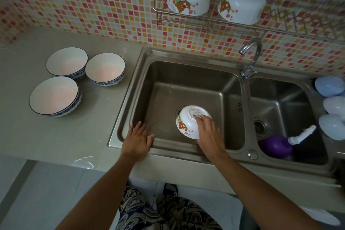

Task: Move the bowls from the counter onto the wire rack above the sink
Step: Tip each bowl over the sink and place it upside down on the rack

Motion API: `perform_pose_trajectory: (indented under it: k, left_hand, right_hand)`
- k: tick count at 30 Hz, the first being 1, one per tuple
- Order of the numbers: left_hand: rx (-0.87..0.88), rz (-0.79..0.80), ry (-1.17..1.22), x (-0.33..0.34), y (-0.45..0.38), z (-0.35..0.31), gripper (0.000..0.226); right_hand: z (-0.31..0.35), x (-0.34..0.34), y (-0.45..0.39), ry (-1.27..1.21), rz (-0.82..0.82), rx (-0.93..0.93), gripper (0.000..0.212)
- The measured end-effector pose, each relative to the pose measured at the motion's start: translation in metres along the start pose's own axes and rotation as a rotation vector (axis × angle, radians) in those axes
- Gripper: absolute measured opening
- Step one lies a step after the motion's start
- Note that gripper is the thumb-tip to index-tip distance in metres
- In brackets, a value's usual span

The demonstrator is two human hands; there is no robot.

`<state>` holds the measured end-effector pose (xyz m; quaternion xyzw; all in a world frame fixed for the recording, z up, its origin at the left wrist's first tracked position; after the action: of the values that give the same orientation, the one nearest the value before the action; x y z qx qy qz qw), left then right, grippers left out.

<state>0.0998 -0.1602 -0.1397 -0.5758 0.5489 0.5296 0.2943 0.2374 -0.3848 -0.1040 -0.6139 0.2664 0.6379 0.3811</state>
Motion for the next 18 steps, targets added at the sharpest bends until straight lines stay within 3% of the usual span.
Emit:
perform_pose_trajectory:
  k: [4, 7, 11, 14, 18]
  left_hand:
    - [0.014, 0.051, 0.010, -0.003, -0.002, 0.001, 0.090]
    - [0.025, 0.055, 0.010, -0.012, -0.006, 0.003, 0.093]
    - [0.068, -0.073, 0.028, -0.054, -0.023, 0.005, 0.108]
    - [0.137, -0.227, 0.059, -0.114, -0.043, -0.003, 0.086]
    - [0.234, -0.440, 0.041, -0.196, -0.071, -0.019, 0.060]
  right_hand:
    - [0.002, -0.008, -0.006, -0.062, 0.007, 0.070, 0.081]
    - [0.007, -0.020, -0.018, -0.358, 0.013, 0.279, 0.090]
    - [0.016, -0.053, -0.038, -0.676, -0.045, 0.569, 0.091]
    - [0.022, -0.074, -0.048, -0.809, -0.083, 0.709, 0.075]
    - [0.030, -0.105, -0.060, -1.248, -0.091, 0.799, 0.051]
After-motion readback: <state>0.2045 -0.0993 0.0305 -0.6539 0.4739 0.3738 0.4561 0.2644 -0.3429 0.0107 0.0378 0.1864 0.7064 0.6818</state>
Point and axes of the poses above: each hand's wrist, its own y-axis away from the middle knuckle, its own x-axis out of the palm, z = x × y, the point moved 3 cm from there along -y, towards the middle knuckle, and after that the axes turned 5 degrees about x, right-handed, at the moved point
